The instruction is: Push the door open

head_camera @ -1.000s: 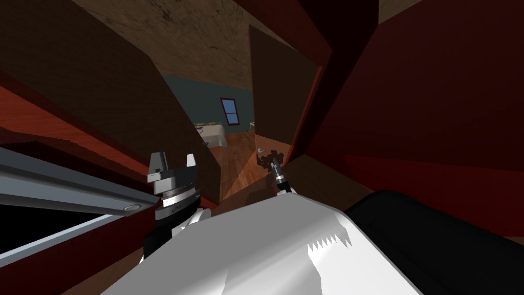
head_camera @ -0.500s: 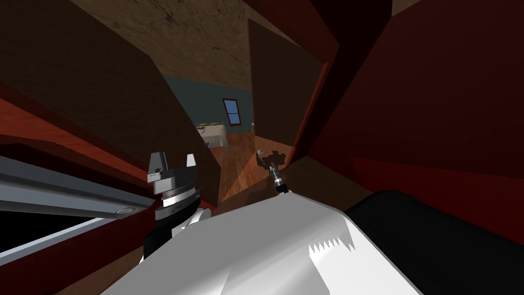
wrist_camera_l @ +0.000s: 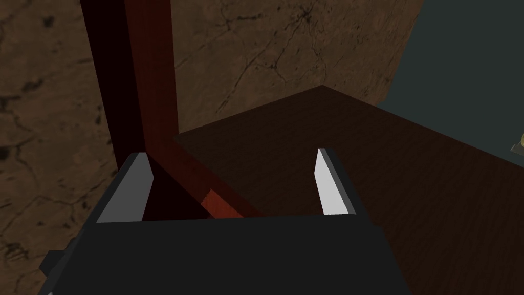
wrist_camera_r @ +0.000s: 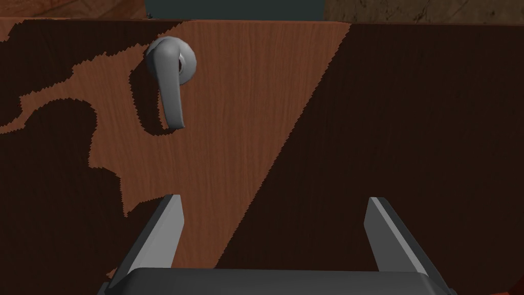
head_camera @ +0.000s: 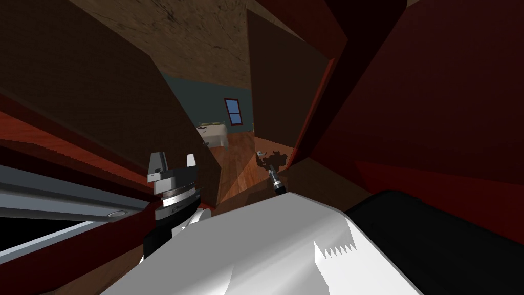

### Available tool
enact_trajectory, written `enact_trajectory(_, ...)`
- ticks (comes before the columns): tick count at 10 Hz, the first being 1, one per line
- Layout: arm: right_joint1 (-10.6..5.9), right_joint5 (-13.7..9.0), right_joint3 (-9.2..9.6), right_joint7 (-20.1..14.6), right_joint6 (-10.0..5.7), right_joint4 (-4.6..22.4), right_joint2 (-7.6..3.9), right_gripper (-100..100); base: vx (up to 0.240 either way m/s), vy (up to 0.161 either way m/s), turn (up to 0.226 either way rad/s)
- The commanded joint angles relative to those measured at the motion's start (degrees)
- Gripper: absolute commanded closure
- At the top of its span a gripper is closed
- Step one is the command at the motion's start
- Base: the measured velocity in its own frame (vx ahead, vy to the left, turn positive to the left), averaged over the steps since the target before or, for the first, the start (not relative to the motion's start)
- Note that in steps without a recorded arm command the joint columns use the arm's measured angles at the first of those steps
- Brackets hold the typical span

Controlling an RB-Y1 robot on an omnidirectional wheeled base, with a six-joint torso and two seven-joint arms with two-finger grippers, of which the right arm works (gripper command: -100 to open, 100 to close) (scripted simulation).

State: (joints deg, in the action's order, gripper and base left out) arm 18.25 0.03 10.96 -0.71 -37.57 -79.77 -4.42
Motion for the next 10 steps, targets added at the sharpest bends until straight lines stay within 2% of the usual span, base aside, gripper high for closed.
enact_trajectory(1,-0.50,-0.02,0.34,-0.17,-0.50,2.31,-0.11,-100,0.074,-0.082,0.058)
enact_trajectory(6,-2.17,-0.01,1.29,-0.37,-2.65,9.78,0.05,-100,0.092,-0.082,0.055)
enact_trajectory(10,-3.21,-0.01,1.89,-0.49,-3.98,14.41,0.21,-100,0.074,-0.062,0.040)
